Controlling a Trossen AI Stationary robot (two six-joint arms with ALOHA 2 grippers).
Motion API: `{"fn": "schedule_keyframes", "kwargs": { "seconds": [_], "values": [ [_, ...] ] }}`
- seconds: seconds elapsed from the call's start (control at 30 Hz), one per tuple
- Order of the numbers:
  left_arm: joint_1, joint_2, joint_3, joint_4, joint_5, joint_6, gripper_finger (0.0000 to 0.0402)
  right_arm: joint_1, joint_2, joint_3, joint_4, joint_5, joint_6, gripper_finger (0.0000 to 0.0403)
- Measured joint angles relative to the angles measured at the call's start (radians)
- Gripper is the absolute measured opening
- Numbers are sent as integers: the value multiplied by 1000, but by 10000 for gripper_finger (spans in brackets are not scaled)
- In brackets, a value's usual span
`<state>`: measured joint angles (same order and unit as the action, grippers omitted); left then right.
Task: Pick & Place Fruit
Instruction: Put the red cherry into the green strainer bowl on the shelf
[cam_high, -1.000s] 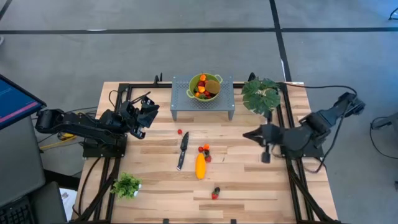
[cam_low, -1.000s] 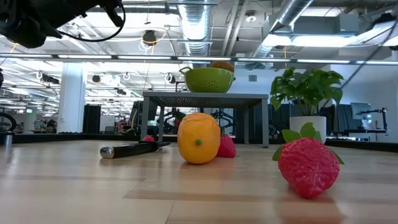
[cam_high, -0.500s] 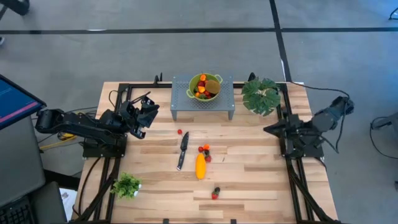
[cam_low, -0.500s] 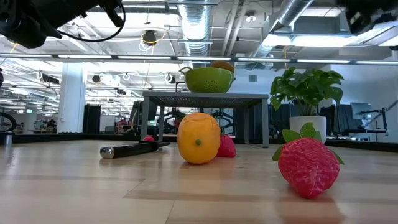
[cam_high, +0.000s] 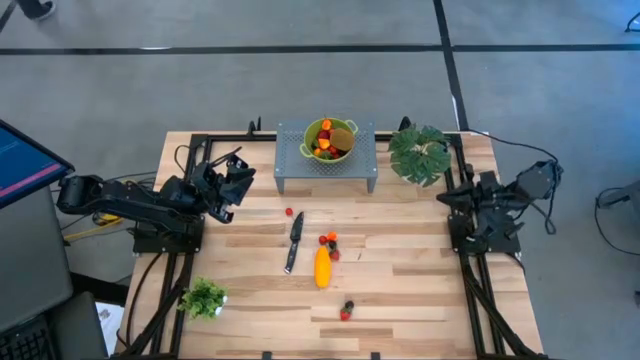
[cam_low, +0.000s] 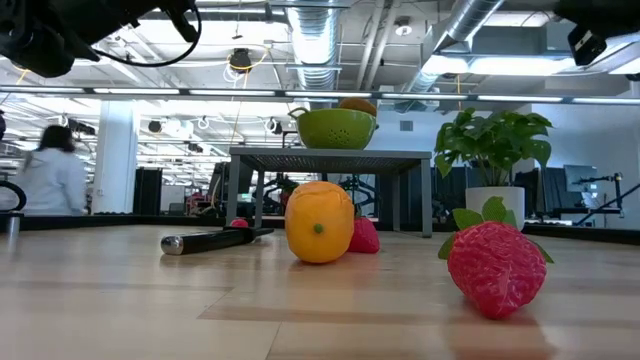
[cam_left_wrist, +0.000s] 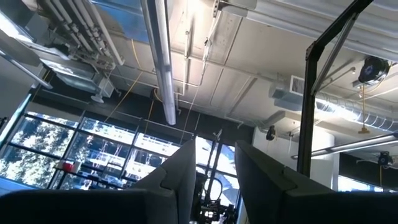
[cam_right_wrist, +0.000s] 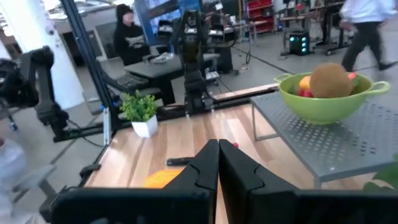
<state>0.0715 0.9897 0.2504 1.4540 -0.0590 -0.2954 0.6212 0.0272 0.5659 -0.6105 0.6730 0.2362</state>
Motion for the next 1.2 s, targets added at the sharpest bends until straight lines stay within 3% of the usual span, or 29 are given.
{"fn": "schedule_keyframes", "kwargs": {
  "seconds": [0.2, 0.43, 0.57, 0.73, 0.93, 1.2],
  "values": [
    [0, 0, 0, -11, 34, 1, 106, 0, -4, 2, 0, -15, 1, 6],
    [-2, 0, 0, -224, 285, 48, 106, 0, -4, 2, -3, -15, 1, 6],
    [-28, 0, 0, -334, 326, 104, 106, 0, -4, 2, -3, -15, 1, 6],
    [-89, 1, -1, -421, 332, 278, 106, 0, -4, 2, -3, -15, 1, 6],
    [-147, 0, -1, -525, 248, 389, 112, 0, -4, 2, -3, -15, 1, 6],
    [-199, 0, -1, -630, 169, 513, 185, 0, -4, 2, -3, -15, 1, 6]
  ]
}}
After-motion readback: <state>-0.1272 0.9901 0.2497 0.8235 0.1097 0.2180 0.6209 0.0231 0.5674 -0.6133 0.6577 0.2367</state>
